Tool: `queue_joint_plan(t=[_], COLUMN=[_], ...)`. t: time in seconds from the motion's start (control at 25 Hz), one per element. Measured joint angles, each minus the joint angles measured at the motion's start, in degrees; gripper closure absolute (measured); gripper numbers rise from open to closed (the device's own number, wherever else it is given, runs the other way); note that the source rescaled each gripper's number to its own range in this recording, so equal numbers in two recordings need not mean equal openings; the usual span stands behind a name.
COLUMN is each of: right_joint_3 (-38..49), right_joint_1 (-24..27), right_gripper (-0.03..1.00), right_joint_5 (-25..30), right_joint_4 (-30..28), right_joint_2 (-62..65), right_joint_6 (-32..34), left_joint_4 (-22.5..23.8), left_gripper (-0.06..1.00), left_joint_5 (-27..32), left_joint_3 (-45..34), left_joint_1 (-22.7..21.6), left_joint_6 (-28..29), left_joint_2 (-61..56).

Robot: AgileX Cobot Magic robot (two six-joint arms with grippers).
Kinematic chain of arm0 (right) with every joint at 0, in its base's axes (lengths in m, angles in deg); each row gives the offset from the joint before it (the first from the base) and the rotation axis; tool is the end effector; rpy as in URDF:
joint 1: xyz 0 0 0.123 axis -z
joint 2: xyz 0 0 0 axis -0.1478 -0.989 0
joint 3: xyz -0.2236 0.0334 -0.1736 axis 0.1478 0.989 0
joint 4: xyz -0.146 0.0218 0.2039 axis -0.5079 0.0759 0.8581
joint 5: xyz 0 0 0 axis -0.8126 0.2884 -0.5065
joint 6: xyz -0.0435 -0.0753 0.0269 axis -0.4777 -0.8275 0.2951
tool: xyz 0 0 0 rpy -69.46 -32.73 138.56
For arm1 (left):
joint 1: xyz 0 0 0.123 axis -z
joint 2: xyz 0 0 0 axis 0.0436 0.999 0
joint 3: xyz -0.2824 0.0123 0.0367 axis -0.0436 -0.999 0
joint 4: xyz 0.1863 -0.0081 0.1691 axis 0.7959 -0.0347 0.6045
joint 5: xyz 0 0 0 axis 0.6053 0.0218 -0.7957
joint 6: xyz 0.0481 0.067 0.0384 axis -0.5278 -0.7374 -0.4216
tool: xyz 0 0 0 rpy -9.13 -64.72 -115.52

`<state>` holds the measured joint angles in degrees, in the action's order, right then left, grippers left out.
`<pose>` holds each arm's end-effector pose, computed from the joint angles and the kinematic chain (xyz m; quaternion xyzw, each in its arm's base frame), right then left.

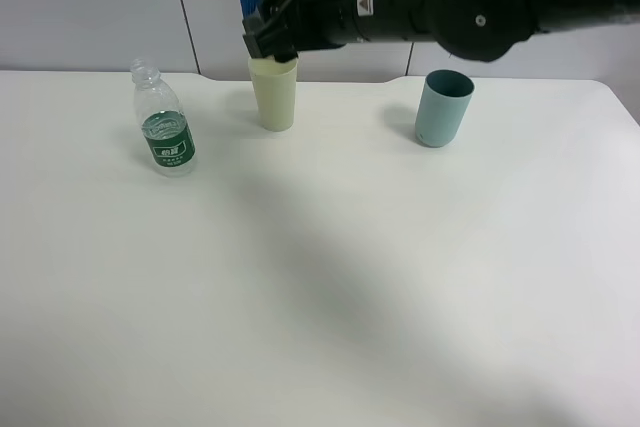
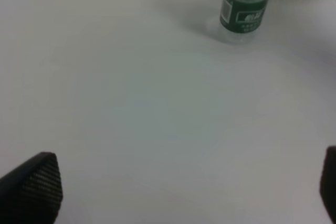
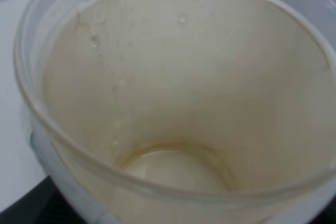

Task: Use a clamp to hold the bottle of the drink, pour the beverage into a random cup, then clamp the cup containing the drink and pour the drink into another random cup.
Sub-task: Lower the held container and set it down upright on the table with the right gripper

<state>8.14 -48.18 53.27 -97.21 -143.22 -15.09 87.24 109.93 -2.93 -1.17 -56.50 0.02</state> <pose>0.2969 0.2528 0.2583 -0.3451 0.7419 0.1786 0.5465 -0.0061 0.0002 0.2788 0.0056 0.8489 -0.0086 0.5285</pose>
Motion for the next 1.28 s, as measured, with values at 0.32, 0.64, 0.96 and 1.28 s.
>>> queue_joint_plan(t=[0.32, 0.64, 0.96, 1.28], right_joint_3=[14.16, 16.97, 16.91, 16.84], right_joint_1=[-0.35, -0.35, -0.35, -0.35], right_gripper=[0.95, 0.95, 0.95, 0.95], right_joint_5=[-19.16, -24.19, -34.56, -36.91], right_joint_4=[10.70, 13.52, 13.76, 13.90], right_joint_2=[-0.36, -6.52, -15.53, -20.67], right_joint_6=[-11.36, -13.27, -13.27, -13.27], left_joint_4=[0.00, 0.00, 0.00, 0.00], left_gripper=[-0.06, -0.06, -0.06, -0.06], left_joint_5=[0.00, 0.00, 0.00, 0.00], left_joint_3=[0.00, 0.00, 0.00, 0.00], left_joint_1=[0.00, 0.00, 0.00, 0.00], left_joint_6=[0.00, 0.00, 0.00, 0.00], left_joint_2=[0.00, 0.00, 0.00, 0.00])
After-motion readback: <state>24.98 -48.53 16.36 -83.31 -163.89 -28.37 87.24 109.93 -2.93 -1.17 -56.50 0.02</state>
